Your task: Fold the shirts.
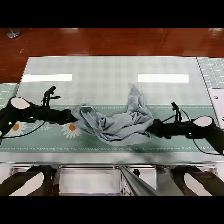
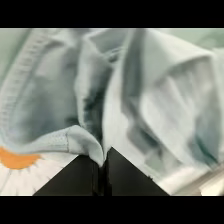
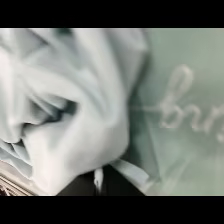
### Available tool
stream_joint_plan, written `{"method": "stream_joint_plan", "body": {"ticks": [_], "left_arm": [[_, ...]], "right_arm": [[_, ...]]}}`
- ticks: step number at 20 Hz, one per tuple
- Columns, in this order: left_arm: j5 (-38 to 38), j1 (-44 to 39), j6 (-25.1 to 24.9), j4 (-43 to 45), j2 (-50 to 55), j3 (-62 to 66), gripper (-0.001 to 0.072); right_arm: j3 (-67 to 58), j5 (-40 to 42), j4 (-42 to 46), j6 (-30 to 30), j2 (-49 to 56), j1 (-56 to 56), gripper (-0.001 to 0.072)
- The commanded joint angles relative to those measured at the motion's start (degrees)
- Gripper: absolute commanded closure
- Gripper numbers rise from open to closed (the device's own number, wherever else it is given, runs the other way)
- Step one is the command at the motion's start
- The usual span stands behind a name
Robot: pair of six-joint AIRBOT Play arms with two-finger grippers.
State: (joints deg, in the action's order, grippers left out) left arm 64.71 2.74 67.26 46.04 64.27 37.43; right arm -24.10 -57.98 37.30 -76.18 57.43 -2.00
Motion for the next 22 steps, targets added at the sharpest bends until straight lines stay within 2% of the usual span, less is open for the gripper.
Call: {"method": "stream_joint_plan", "body": {"ticks": [1, 3, 5, 7, 10, 13, 16, 18, 22], "left_arm": [[5.07, 0.76, -2.08, -4.13, -1.70, 8.92, 0.0685], [3.58, 1.22, -2.10, -11.37, -3.69, 19.96, 0.0685], [1.27, 1.16, -1.66, -13.05, -5.33, 33.00, 0.0685], [1.16, 2.16, 1.16, -11.76, -7.06, 45.70, 0.0685], [2.51, 4.57, 4.20, -5.88, -10.69, 60.59, 0.0685], [2.45, 4.98, 5.53, -1.51, -15.28, 68.28, 0.0685], [2.82, 4.96, 6.75, 6.82, -21.18, 70.51, 0.0685], [7.06, 4.52, 8.31, 12.17, -24.90, 70.27, 0.0685], [15.30, 2.93, 12.44, 18.91, -29.46, 63.95, 0.0685]], "right_arm": [[-16.15, -3.54, 9.35, -2.97, -0.61, 2.12, 0.0677], [-34.14, -6.40, 13.07, -5.44, -0.74, 2.12, 0.0678], [-52.26, -7.45, 14.71, -6.23, -0.74, 2.12, 0.0678], [-69.09, -12.07, 14.88, -5.40, -0.85, 2.12, 0.0678], [-84.65, -15.98, 15.87, -5.42, -3.37, 2.12, 0.0678], [-91.01, -18.67, 15.98, -5.31, -7.43, 2.12, 0.0677], [-91.84, -19.65, 18.01, -5.16, -13.00, 2.10, 0.0677], [-91.84, -20.00, 18.75, -5.16, -15.45, 2.10, 0.0677], [-90.20, -27.15, 18.84, -5.51, -16.17, 2.10, 0.0677]]}}
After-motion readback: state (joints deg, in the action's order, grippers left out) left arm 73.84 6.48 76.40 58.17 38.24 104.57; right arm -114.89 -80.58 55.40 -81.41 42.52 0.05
